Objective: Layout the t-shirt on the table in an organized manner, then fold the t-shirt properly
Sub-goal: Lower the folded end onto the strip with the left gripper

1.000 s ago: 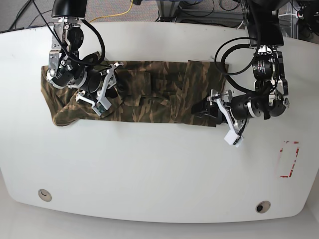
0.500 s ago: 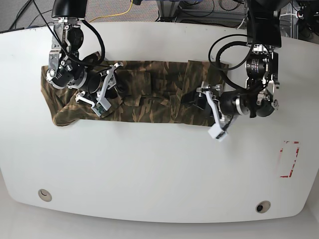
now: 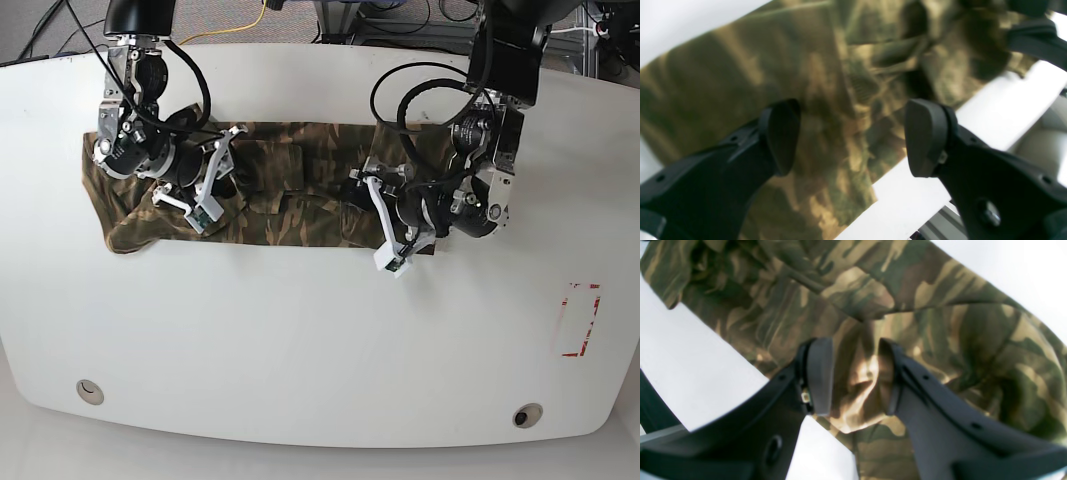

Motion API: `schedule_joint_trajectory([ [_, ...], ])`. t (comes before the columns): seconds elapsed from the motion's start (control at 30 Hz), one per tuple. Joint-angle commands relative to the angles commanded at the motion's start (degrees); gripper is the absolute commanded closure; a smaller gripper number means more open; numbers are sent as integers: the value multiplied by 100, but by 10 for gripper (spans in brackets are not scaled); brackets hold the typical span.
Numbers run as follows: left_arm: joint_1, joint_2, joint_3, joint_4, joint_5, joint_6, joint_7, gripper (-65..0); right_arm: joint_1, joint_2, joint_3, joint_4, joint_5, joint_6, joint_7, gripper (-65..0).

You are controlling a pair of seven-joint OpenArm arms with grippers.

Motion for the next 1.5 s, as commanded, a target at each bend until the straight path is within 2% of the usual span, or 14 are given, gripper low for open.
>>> schedule_joint_trajectory([
  [0.33,0,114,334,0,642,580,0,-458,9,0,0,-9,0,0,0,-222],
  [0.47,-9,114,545,0,870,642,0,-453,18,0,0,-18,0,0,0,-222],
  [0.57,-9,114,624,0,1002,651,0,-399,18,0,0,-18,0,0,0,-222],
  [0.67,-9,114,624,0,1169,651,-9,-287,26,0,0,-18,0,0,0,-222],
  [0.77,-9,149,615,0,1380,651,-18,-147,26,0,0,-18,0,0,0,-222],
  [0.9,-9,185,615,0,1635,642,-18,-53,26,0,0,-18,-9,0,0,-222],
  [1.07,-9,158,615,0,1679,642,-211,-11,26,0,0,-18,-9,0,0,-222],
  [1.4,0,141,607,369,1662,633,-237,-4,26,0,0,-18,-9,0,0,-222],
  [1.47,9,141,633,484,1653,598,-229,-4,26,0,0,-18,-9,0,0,-222],
  [1.5,18,141,642,545,1653,484,-229,-4,26,0,0,-18,-9,0,0,-222],
])
